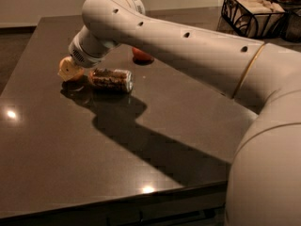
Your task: Move orange near orange can
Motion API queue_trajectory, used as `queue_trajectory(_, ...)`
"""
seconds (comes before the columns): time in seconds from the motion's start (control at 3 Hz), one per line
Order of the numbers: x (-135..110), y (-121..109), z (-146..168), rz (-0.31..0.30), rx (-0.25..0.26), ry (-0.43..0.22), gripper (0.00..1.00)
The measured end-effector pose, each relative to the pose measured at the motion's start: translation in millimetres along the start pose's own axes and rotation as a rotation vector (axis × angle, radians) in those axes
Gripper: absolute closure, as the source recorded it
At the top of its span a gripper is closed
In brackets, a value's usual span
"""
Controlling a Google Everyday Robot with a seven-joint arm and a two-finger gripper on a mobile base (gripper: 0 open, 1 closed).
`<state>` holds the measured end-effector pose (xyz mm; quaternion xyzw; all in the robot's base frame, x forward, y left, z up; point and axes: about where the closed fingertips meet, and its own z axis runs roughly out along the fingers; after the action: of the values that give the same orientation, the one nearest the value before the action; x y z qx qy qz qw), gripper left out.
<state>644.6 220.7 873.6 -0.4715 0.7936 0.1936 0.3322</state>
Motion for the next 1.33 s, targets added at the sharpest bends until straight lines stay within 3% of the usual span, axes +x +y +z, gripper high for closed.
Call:
queue_trajectory(0.67, 11.8, -10.5, 0.1, 0.020, 0.022, 0.019, 0.13)
queue_trajectory(1.0, 11.4, -15.0, -1.3, 0.017, 0.030, 0.023, 0.00)
queue_trajectory(1.33, -5.4, -22.9, -13.7, -0.009, 0.031, 0.012, 0.00)
